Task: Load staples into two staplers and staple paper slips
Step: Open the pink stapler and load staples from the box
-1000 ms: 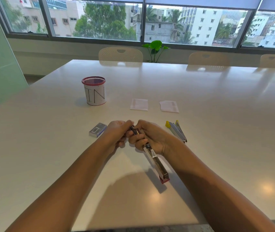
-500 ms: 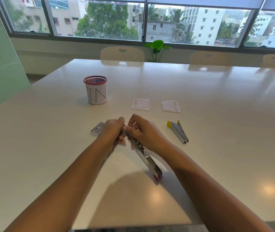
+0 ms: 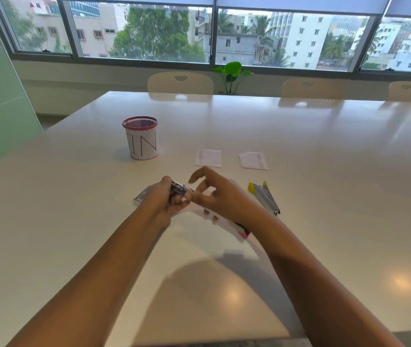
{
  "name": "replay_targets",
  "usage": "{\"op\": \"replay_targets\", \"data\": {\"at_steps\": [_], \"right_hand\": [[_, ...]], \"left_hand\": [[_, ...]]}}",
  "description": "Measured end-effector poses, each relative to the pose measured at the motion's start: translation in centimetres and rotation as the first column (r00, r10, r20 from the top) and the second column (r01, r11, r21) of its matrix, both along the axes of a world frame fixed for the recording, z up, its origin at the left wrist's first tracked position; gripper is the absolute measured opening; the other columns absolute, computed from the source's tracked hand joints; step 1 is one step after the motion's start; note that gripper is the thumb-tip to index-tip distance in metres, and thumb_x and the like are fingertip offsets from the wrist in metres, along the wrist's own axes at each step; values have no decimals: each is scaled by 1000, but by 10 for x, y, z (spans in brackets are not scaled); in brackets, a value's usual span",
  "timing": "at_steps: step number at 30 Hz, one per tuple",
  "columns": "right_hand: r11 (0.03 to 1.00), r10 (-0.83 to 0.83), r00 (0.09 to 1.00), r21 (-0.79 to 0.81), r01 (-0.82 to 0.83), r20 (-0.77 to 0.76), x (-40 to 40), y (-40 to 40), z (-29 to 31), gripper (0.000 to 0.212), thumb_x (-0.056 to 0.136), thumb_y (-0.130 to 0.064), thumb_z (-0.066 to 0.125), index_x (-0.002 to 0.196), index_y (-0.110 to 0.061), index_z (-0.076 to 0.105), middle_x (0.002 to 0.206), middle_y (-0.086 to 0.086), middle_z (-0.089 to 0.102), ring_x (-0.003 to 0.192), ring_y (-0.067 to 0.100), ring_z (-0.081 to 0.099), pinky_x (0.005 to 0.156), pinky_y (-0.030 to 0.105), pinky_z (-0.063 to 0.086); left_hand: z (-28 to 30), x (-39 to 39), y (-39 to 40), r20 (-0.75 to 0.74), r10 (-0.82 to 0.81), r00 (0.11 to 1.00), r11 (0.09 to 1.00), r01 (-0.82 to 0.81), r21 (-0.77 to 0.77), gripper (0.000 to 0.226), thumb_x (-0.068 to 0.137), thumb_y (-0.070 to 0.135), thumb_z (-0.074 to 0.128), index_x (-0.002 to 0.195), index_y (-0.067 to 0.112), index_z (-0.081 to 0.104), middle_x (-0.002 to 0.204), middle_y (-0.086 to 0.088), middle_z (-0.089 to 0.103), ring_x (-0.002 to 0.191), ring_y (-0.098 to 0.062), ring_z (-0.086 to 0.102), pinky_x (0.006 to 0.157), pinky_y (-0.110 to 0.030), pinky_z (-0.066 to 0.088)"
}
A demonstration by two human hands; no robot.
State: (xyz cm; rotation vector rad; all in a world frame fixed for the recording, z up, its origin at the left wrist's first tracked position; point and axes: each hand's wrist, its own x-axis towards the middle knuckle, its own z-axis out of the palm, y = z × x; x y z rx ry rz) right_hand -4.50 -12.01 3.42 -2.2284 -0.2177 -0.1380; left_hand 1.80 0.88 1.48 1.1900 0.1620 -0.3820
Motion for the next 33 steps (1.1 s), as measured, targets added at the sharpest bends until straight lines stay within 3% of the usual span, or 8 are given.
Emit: {"op": "replay_targets", "data": {"at_steps": [2, 5, 11, 15, 20, 25, 29, 33], "right_hand": [[998, -58, 998, -19, 59, 31, -5, -10, 10, 49, 80, -42, 66, 123, -31, 45, 94, -9, 65, 56, 8, 61, 54, 23, 53], [946, -194, 980, 273, 176, 40, -6, -22, 20, 45, 82, -36, 66, 122, -25, 50, 91, -1, 68, 55, 5, 62, 50, 20, 53], [466, -195, 977, 869, 166, -82, 1, -29, 17, 41, 88, -23, 60, 126, -12, 51, 93, 1, 66, 78, 9, 65, 66, 17, 54], [719, -351, 936, 631, 292, -34, 6, -24, 8, 33, 90, -24, 58, 120, -12, 59, 84, -6, 65, 67, 3, 61, 58, 13, 50], [866, -468, 870, 278, 415, 157, 10, -26, 4, 40, 84, -37, 65, 119, -20, 59, 86, -12, 61, 74, 6, 57, 71, 25, 49], [932, -349, 917, -32, 361, 192, 8, -30, 0, 54, 76, -42, 72, 124, -23, 56, 105, -6, 55, 89, 10, 50, 65, 10, 35], [898, -434, 857, 62, 435, 278, 13, -33, -5, 17, 87, -35, 61, 95, -21, 65, 88, -5, 61, 73, 7, 50, 58, 14, 34], [791, -587, 790, 335, 512, 178, 17, -33, -3, 18, 98, -29, 43, 97, -16, 56, 80, -1, 62, 56, 4, 53, 51, 14, 41]], "left_hand": [[0, 5, 5, -63, 70, 996, 990, -77, -114, 30, 98, 17, 34, 72, 5, 43, 41, -5, 49, 25, -4, 42, 33, -20, 46], [0, 8, 6, -116, 149, 982, 948, -175, -264, 35, 99, 21, 31, 69, 7, 38, 29, 0, 46, 26, -4, 48, 33, -22, 48], [2, -9, -15, -79, -37, 996, 899, -1, -437, 43, 99, 28, 32, 66, 3, 44, 40, -8, 58, 41, -12, 63, 41, -23, 53], [0, -17, -18, -12, -212, 977, 914, 194, -358, 32, 98, 22, 36, 90, -3, 54, 65, -17, 67, 50, -16, 67, 47, -26, 56], [2, -20, -19, 44, -230, 972, 935, 234, -267, 25, 99, 17, 35, 93, -2, 51, 67, -18, 69, 52, -18, 68, 50, -27, 57], [1, -18, -15, 124, -230, 965, 947, 251, -200, 21, 98, 17, 36, 99, 1, 50, 71, -14, 72, 57, -17, 69, 55, -28, 58], [1, -19, -15, 97, -248, 964, 933, 264, -244, 27, 98, 17, 35, 87, 0, 53, 73, -17, 71, 56, -18, 69, 53, -27, 58], [3, -18, -12, 68, -323, 944, 900, 328, -285, 26, 95, 10, 33, 97, -6, 53, 76, -20, 71, 57, -19, 68, 53, -27, 58]]}}
